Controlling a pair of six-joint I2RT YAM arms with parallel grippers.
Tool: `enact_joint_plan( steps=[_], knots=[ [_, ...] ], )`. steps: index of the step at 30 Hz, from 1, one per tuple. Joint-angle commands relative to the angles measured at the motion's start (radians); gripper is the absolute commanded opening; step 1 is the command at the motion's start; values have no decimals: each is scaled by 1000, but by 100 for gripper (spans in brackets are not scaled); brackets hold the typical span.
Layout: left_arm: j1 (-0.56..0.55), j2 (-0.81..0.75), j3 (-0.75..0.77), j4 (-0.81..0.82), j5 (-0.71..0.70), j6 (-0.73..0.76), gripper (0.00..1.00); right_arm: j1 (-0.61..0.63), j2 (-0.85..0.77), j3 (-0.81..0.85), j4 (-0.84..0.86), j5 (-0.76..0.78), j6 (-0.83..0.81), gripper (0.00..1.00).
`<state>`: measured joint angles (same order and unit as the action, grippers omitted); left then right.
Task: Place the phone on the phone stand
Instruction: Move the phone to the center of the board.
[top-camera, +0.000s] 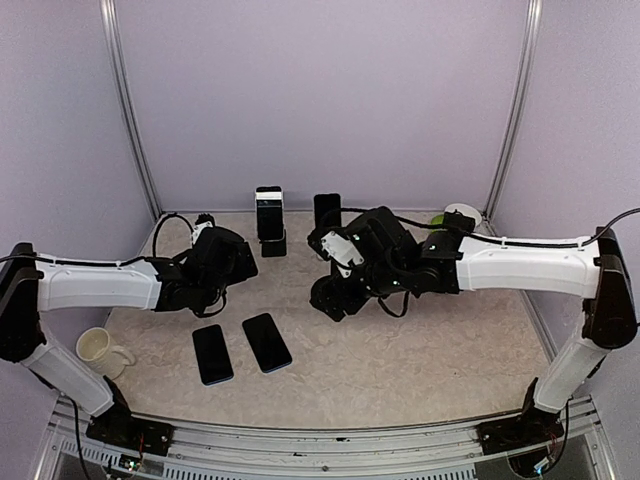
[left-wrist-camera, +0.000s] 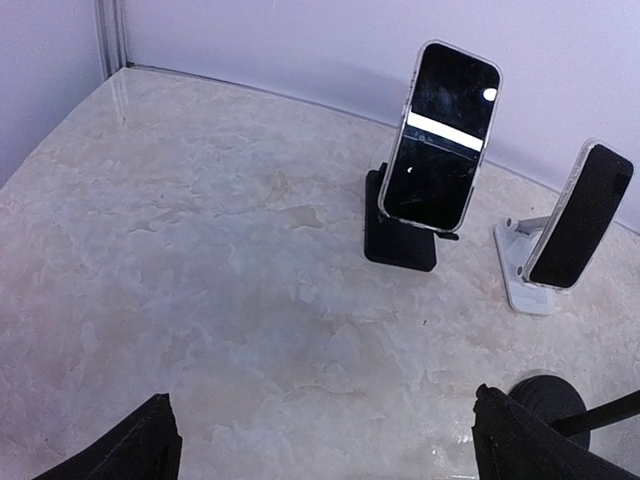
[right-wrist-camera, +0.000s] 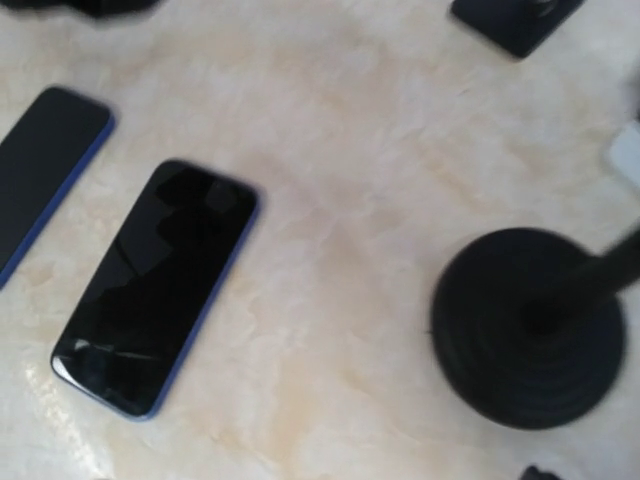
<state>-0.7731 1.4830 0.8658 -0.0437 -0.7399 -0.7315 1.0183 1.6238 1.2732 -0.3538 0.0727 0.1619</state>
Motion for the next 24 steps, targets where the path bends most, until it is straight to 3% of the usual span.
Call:
enact_joint_plan(
  steps=[1, 20, 24],
  knots=[
    [5, -72, -25, -18, -29, -42, 99, 37, 125, 103, -18, 34, 53, 87],
    [87, -322, -126, -84, -111, -67, 99, 57, 678, 786, -256, -56, 122, 94],
    [106, -382, -142, -83, -103, -65, 99, 57, 773, 891, -293, -83, 120, 99]
  ],
)
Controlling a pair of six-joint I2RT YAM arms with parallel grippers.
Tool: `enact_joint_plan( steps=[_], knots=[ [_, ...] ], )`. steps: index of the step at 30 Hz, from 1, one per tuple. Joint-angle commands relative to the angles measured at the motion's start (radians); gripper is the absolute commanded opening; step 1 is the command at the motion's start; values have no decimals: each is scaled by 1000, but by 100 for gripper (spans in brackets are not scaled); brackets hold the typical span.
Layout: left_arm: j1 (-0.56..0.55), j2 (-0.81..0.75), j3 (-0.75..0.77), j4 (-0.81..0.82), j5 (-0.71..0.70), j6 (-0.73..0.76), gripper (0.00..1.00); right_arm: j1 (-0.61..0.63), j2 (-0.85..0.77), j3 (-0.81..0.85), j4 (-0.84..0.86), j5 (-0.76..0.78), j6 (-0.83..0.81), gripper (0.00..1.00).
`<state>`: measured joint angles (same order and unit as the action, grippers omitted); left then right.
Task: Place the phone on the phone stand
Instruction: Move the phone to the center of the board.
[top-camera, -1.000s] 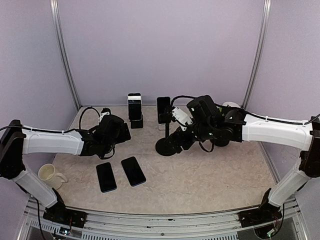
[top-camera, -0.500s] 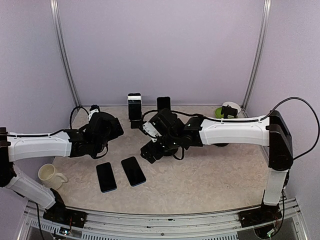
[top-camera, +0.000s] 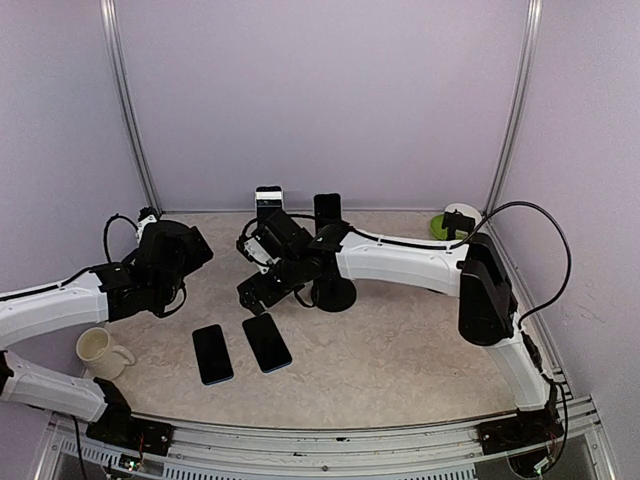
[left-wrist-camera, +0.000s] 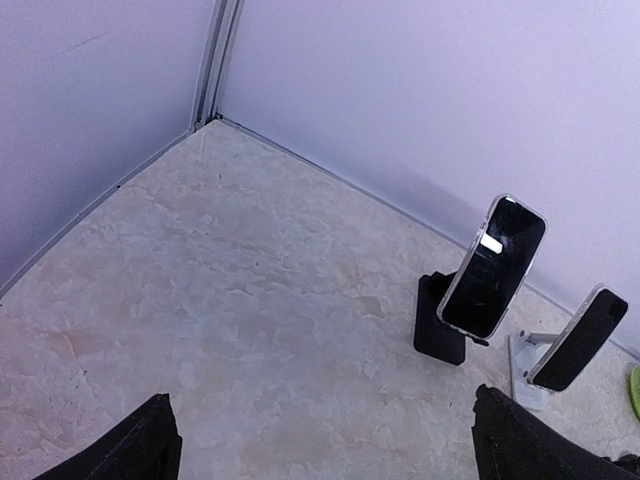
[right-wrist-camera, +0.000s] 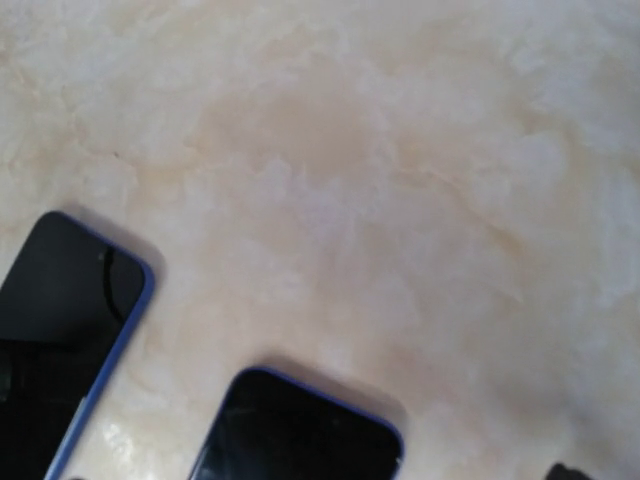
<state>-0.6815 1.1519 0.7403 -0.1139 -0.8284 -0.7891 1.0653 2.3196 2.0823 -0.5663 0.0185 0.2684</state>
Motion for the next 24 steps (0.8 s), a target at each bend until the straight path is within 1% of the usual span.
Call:
enact_joint_plan(
  steps=[1, 11, 18, 24],
  knots=[
    [16, -61, -17, -15, -14, -8, 99, 10, 94, 94, -81, -28, 16, 100],
    [16, -117, -48, -36, 23, -28, 99, 10, 171, 107, -38, 113, 86, 100],
    [15, -161, -86, -26, 37, -33, 99, 24, 188, 69, 16, 89, 113, 100],
    [14, -161, -88, -21, 45, -27, 99, 48, 217, 100, 4, 110, 95, 100]
  ],
)
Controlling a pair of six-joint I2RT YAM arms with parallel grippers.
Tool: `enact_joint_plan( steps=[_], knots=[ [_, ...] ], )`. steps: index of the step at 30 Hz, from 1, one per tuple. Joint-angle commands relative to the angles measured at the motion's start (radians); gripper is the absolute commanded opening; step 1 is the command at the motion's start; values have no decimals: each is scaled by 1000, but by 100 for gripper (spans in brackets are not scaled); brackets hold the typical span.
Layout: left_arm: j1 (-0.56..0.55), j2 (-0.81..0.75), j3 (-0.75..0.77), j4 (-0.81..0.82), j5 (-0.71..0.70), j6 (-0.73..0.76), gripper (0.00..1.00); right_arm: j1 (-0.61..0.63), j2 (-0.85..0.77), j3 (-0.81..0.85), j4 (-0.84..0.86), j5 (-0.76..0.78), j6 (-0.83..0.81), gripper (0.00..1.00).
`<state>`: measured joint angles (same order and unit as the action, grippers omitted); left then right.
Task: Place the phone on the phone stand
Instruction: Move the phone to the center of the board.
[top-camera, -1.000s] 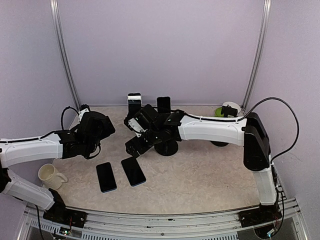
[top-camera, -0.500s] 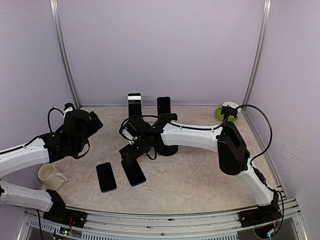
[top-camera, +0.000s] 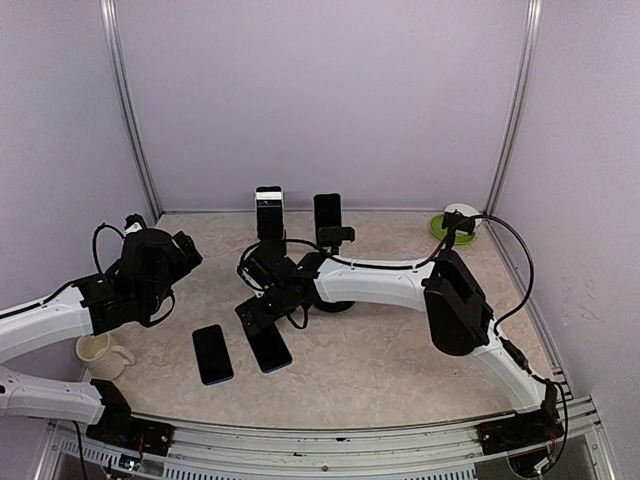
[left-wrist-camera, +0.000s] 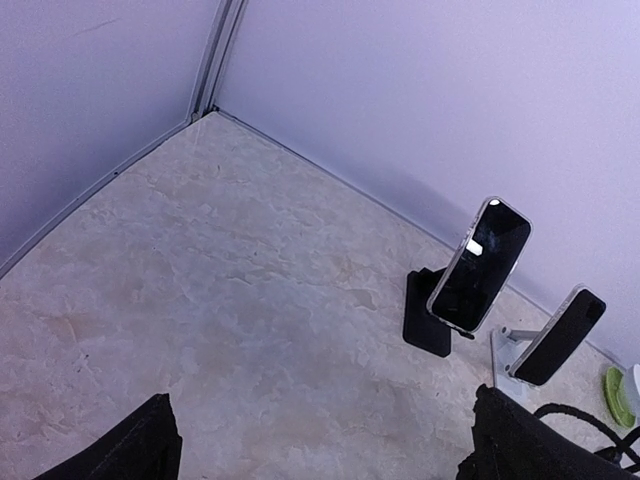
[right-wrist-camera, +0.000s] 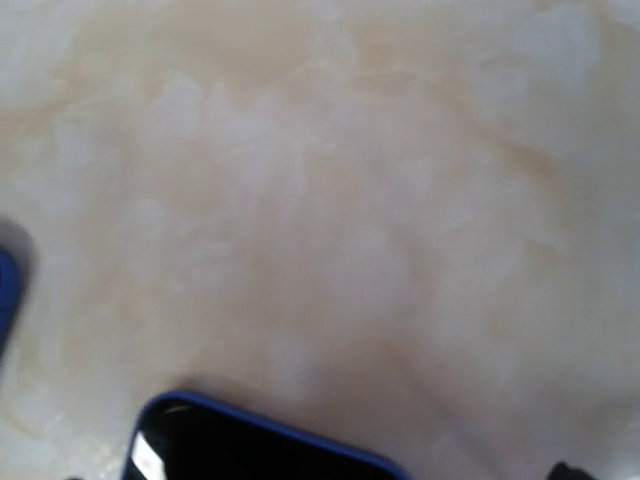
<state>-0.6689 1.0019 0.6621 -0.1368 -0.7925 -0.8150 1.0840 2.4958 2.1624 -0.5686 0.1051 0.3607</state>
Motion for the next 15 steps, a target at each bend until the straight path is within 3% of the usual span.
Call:
enact_joint_plan(
  steps=[1, 15],
  knots=[
    [2, -12, -11, 4, 12, -2, 99, 31, 49, 23, -1, 29, 5, 100],
    [2, -26, -42, 37, 31, -1, 99, 47, 77, 28, -31, 91, 41, 100]
  ],
)
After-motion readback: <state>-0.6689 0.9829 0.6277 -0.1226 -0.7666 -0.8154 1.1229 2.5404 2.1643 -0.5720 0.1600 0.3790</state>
